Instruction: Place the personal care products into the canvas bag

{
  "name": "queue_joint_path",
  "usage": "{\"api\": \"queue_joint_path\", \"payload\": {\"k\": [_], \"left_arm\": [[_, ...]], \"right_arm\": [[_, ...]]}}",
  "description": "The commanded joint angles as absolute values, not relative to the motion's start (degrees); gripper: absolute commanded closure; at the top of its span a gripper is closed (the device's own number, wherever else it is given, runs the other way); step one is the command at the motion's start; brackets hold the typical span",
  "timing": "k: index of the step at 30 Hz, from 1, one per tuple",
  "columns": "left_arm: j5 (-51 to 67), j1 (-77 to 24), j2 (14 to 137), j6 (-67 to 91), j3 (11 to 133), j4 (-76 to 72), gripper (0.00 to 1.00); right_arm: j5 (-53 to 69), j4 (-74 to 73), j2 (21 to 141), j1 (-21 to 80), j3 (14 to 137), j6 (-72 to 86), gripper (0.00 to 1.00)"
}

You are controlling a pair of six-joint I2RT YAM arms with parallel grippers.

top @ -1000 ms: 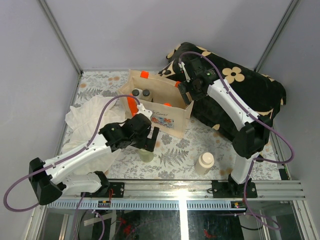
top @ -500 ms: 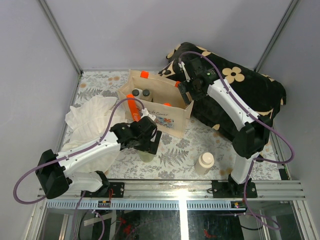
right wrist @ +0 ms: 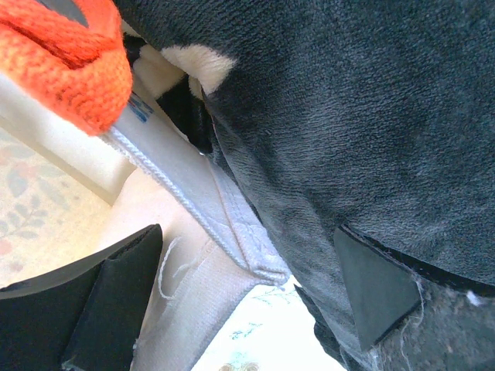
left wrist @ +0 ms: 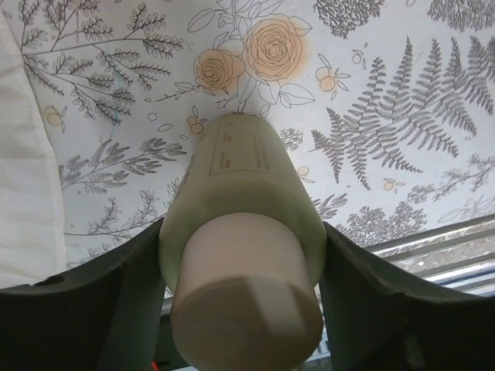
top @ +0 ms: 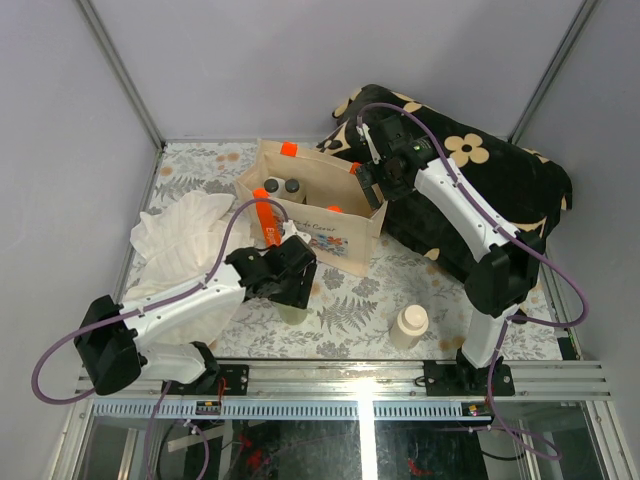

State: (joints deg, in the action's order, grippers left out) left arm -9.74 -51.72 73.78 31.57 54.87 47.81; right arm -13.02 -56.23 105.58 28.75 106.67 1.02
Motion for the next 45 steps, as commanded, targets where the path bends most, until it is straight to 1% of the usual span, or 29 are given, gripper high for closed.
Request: {"api": "queue_joint_path", "payload": {"k": [1, 2, 3, 4, 6, 9, 12, 15, 20, 24, 34, 38, 45], "left_arm": [[-9.9, -52.1, 73.8, 31.5, 54.9, 45.4, 0.78], [-9.5, -52.0, 73.7, 31.3, 55.2, 45.1, 0.91], [-9.3, -52.1, 73.6, 31.1, 55.6, 44.8, 0.99], [-8.7, -52.1, 73.4, 30.5, 56.2, 44.4, 1.0], [-8.1, -52.0, 72.8, 29.3, 58.1, 44.2, 1.0], [-0.8, -52.0, 70.3, 22.8, 64.0, 41.5, 1.0], [3.1, -52.0, 68.1, 16.6, 73.3, 41.7, 1.0], [5.3, -51.8, 69.0, 12.9, 84.0, 45.1, 1.0], [5.2, -51.2, 70.9, 10.5, 96.3, 47.9, 1.0], [3.1, -50.3, 71.4, 8.3, 102.7, 46.8, 1.0], [-6.9, -47.0, 72.9, -6.2, 104.1, 40.2, 1.0], [-6.6, -43.7, 73.0, -8.7, 101.2, 34.2, 1.0], [-1.1, -37.0, 76.9, -11.1, 100.0, 27.8, 1.0]], "right_arm": [[-14.5, -56.1, 102.0, 28.3, 107.4, -0.4, 0.01], [-14.5, -56.1, 101.9, 28.3, 107.4, -0.4, 0.01], [-14.6, -56.1, 101.8, 28.4, 107.3, -0.4, 0.0], [-14.7, -56.0, 101.7, 28.4, 107.3, -0.4, 0.01], [-14.9, -55.9, 101.5, 28.4, 107.3, -0.4, 0.0], [-15.3, -56.0, 101.1, 28.3, 107.7, 0.0, 0.0], [-15.0, -55.7, 100.6, 28.3, 107.8, 0.1, 0.01], [-15.7, -55.7, 100.7, 28.3, 107.8, 0.2, 0.01], [-16.2, -55.5, 101.0, 28.3, 107.5, 0.0, 0.01], [-15.9, -55.2, 101.3, 28.4, 107.7, 0.0, 0.01], [-16.5, -55.4, 101.4, 28.3, 107.9, -0.1, 0.0], [-17.1, -55.8, 101.7, 28.3, 108.3, -0.2, 0.0], [-17.9, -56.3, 102.2, 28.4, 108.8, -0.4, 0.01]]}}
